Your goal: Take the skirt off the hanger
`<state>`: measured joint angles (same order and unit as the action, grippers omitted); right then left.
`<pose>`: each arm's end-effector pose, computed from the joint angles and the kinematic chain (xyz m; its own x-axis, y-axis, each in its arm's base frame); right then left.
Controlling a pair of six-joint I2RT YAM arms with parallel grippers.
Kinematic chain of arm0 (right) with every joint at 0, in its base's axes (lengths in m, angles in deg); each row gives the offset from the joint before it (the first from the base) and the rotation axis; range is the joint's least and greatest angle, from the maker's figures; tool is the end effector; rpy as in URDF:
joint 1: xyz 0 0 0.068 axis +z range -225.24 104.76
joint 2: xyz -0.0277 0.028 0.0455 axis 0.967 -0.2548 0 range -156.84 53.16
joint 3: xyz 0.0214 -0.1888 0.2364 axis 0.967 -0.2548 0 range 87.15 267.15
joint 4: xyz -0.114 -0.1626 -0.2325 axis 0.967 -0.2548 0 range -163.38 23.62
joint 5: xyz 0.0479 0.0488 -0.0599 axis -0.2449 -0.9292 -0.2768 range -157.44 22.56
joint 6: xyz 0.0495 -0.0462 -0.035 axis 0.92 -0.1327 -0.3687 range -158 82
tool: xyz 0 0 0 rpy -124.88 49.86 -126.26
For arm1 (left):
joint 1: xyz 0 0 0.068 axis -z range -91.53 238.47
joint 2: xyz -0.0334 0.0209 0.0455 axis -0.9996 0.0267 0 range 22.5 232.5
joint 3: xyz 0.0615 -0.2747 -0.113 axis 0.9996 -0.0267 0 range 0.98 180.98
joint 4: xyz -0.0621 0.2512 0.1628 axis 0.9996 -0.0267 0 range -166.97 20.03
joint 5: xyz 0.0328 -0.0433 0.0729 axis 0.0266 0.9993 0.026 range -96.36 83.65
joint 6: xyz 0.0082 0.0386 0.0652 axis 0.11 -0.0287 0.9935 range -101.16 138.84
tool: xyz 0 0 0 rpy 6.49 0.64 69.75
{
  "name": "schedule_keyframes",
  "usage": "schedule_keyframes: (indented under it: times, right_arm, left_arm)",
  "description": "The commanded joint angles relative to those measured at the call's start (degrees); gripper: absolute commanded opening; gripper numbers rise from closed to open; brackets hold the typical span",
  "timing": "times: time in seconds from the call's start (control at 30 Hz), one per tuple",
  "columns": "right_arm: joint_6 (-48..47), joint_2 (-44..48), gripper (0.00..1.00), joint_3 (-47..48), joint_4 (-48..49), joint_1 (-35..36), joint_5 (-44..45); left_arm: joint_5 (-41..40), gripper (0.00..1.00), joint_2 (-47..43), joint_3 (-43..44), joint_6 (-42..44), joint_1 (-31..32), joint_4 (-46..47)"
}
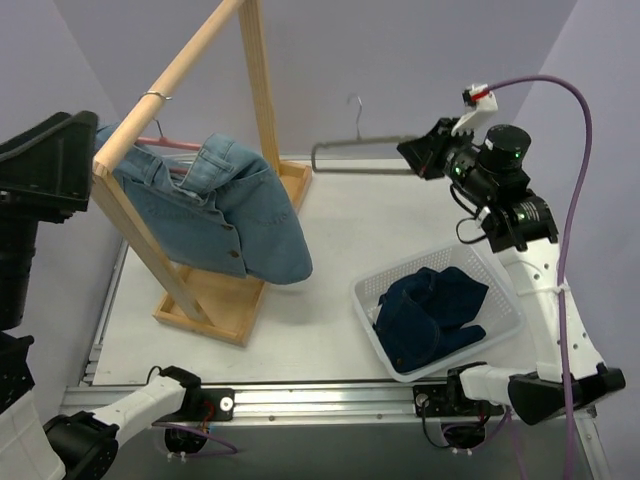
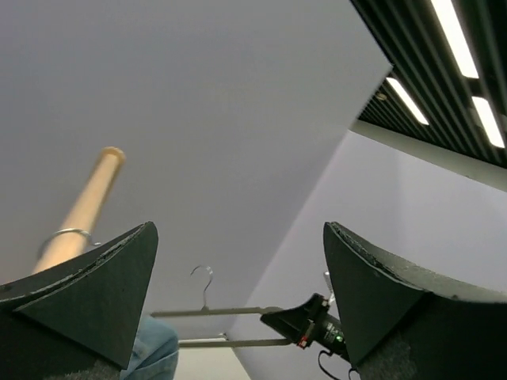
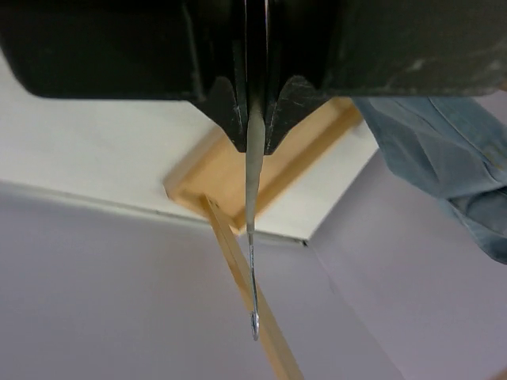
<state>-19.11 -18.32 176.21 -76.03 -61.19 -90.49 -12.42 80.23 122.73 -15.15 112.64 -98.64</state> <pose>0.3028 0.1018 0.5573 -0.0675 0.2903 -0.9546 -0.6106 0.7446 0.2696 0.0474 -0.0139 0.7318 0.2540 -0.7233 -0.6421 0.5674 0.6491 -0.5067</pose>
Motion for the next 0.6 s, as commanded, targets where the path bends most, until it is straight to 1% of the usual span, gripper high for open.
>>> schedule_keyframes:
  times: [0.0, 0.03, 0.07, 0.13, 0.17, 0.23, 0.27, 0.33, 0.43, 0.5, 0.57]
  right_arm:
    - [4.56, -3.74, 0.00, 2.17, 26.75, 0.63, -8.22]
    - [6.57, -6.36, 0.00, 2.70, 30.88, 0.63, -9.55]
    - [10.25, -7.95, 0.00, 3.66, 37.27, 0.72, -10.95]
    - [13.00, -13.64, 0.00, 6.82, 41.53, 1.86, -14.21]
    - [14.05, -15.16, 0.00, 10.14, 44.08, 2.47, -14.91]
    - [14.68, -18.24, 0.00, 12.27, 46.29, 4.05, -14.58]
    - [14.59, -18.86, 0.00, 12.80, 48.30, 6.06, -13.79]
    - [13.54, -21.40, 0.00, 14.29, 49.11, 8.09, -13.34]
    - [10.38, -23.61, 0.00, 18.08, 47.88, 12.31, -12.20]
    - [7.93, -24.75, 0.00, 20.70, 46.75, 15.29, -10.27]
    - [6.25, -25.20, 0.00, 22.73, 44.47, 16.54, -8.95]
  left_arm:
    - [-14.66, 0.94, 0.27, 0.58, 3.23, -0.34, -8.41]
    - [-16.59, 0.94, 0.27, 1.20, 3.93, -0.34, -9.47]
    - [-17.65, 0.94, 0.45, 1.99, 4.64, -0.34, -12.35]
    - [-20.81, 0.94, 1.15, 4.96, 4.82, -0.34, -15.97]
    - [-21.44, 0.94, 1.50, 5.77, 4.64, -0.34, -19.20]
    - [-22.14, 0.94, 1.59, 6.91, 4.73, -0.34, -21.16]
    - [-22.32, 0.94, 1.07, 6.74, 4.12, -0.34, -22.30]
    - [-22.50, 0.94, 0.19, 5.26, 3.33, -0.34, -23.19]
    - [-23.03, 0.94, -2.09, 3.23, 1.48, -0.34, -24.77]
    - [-23.72, 0.94, -3.68, 1.30, 0.43, -0.34, -26.52]
    - [-24.17, 0.94, -5.17, -0.10, -0.19, -0.34, -28.01]
